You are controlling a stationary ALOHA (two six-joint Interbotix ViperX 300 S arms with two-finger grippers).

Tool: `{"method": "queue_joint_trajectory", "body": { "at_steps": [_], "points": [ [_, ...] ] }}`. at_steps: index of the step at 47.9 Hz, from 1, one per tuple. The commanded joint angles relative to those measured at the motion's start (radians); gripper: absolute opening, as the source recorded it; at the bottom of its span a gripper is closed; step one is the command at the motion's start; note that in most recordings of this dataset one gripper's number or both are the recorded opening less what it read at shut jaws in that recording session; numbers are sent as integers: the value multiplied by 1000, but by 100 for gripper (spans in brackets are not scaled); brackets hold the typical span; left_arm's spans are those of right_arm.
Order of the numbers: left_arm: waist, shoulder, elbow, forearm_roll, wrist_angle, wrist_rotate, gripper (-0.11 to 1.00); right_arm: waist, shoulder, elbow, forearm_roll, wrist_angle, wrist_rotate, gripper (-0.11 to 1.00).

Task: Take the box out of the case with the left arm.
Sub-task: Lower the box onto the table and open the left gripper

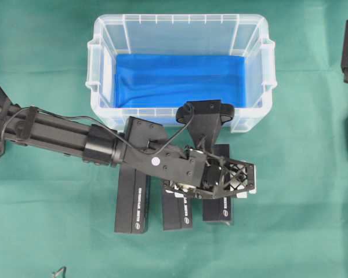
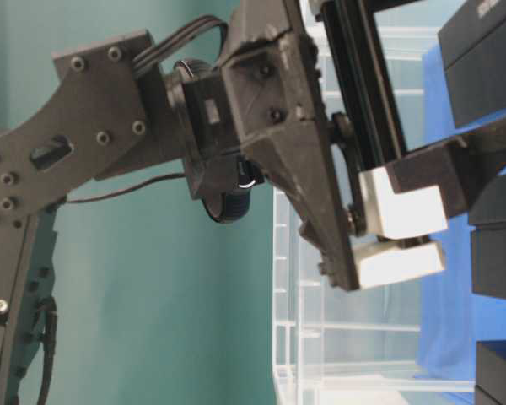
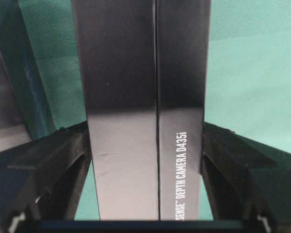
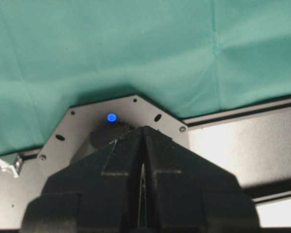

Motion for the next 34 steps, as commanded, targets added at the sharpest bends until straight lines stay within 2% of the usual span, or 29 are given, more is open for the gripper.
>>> {"method": "queue_joint_trajectory", "body": {
  "at_steps": [1,8,13,15,23,34],
  "points": [
    [6,-61,-20,5,-3,-2,64,-2,-2,-11,0,2,2,0],
    [6,-63,-17,3,0,-17,64,-2,-2,-11,0,2,2,0],
    [5,-64,-14,2,2,-21,83,-2,-2,-11,0,2,2,0],
    [5,-64,-14,2,2,-21,87,-2,-2,-11,0,2,2,0],
    [5,-66,-12,2,2,-21,83,-2,-5,-11,0,2,2,0],
    [8,-77,-20,0,5,-20,83,-2,-5,-11,0,2,2,0]
  ]
}}
